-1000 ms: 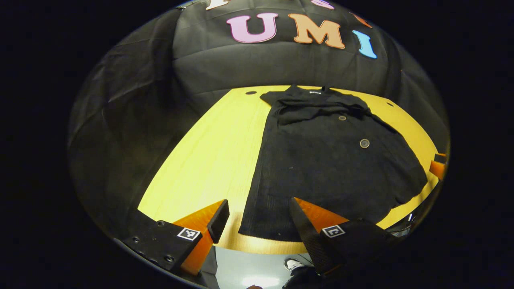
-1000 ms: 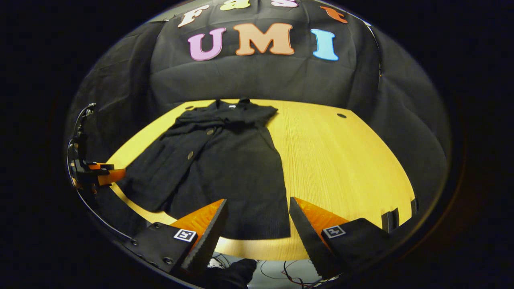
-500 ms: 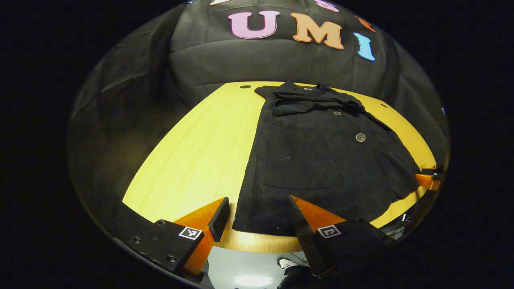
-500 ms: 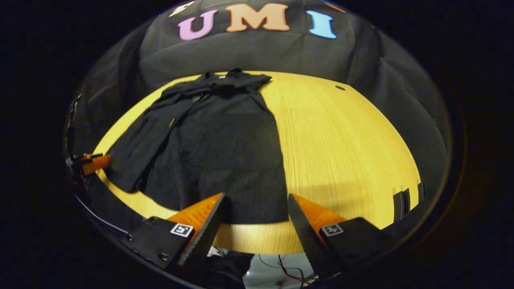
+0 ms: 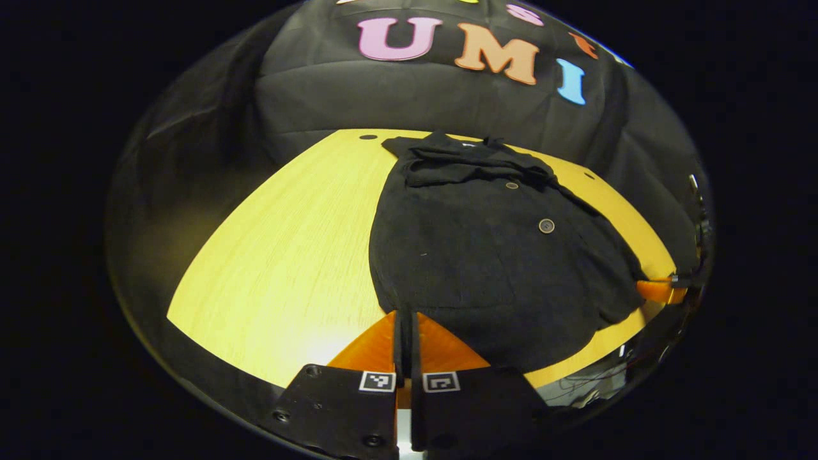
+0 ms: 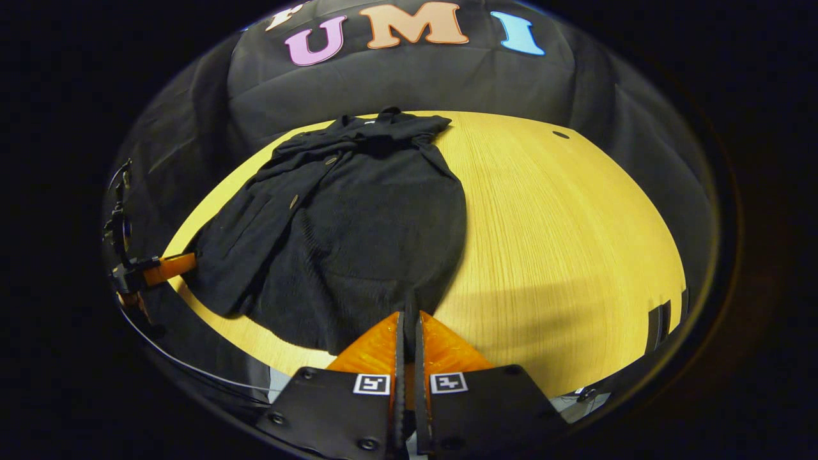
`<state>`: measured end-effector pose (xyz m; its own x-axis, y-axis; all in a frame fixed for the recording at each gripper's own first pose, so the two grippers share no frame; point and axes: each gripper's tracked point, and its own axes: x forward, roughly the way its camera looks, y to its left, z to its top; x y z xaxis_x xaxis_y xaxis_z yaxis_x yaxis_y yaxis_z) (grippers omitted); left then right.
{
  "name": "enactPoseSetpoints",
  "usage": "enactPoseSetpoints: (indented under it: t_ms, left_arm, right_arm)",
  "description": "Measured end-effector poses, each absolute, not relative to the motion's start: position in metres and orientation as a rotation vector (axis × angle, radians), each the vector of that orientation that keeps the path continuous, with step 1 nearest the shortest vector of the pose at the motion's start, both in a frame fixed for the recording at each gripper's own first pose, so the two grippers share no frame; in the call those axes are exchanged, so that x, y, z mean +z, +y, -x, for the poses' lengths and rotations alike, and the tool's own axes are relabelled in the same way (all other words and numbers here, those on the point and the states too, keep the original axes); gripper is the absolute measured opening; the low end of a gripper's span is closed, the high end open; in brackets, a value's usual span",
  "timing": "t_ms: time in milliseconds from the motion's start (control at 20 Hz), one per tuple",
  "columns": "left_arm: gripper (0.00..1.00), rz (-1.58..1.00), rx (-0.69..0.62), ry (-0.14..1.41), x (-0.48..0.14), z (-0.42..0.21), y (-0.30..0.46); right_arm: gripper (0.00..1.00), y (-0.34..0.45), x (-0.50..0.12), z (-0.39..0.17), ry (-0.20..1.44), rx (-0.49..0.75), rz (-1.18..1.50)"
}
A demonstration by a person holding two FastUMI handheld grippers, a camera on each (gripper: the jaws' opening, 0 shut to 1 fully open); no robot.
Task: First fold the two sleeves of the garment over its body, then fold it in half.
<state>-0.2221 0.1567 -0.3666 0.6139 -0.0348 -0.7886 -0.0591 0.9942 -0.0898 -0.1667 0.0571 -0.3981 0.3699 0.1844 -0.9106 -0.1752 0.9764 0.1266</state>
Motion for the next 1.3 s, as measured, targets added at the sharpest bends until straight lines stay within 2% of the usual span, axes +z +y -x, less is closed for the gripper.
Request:
enactPoseSetpoints:
  t_ms: [50, 250, 600, 750, 950, 1050, 1100, 1300]
  left_arm:
    - [0.00, 0.128, 0.022, 0.925, -0.365, 0.224, 0.155]
    - [0.00, 0.133, 0.023, 0.990, -0.366, 0.228, 0.157]
    - [0.00, 0.164, -0.017, 0.997, -0.336, 0.250, 0.155]
    - [0.00, 0.178, -0.014, 0.992, -0.323, 0.253, 0.159]
    - [0.00, 0.194, -0.032, 0.924, -0.288, 0.229, 0.161]
    - [0.00, 0.186, -0.031, 0.878, -0.263, 0.202, 0.166]
    - [0.00, 0.190, -0.030, 0.845, -0.253, 0.188, 0.168]
    - [0.00, 0.169, -0.039, 0.722, -0.206, 0.124, 0.168]
  right_arm:
    - [0.04, 0.058, -0.399, 0.164, 1.173, 0.241, -0.016]
    - [0.03, 0.058, -0.389, 0.164, 1.150, 0.242, -0.024]
    - [0.03, 0.063, -0.344, 0.179, 1.101, 0.270, -0.051]
    - [0.03, 0.070, -0.322, 0.177, 1.029, 0.276, -0.066]
    - [0.02, 0.092, -0.272, 0.139, 0.896, 0.302, -0.137]
    - [0.00, 0.098, -0.252, 0.114, 0.838, 0.320, -0.133]
    - [0.03, 0.101, -0.244, 0.102, 0.808, 0.323, -0.125]
    - [0.03, 0.107, -0.221, 0.054, 0.745, 0.347, -0.139]
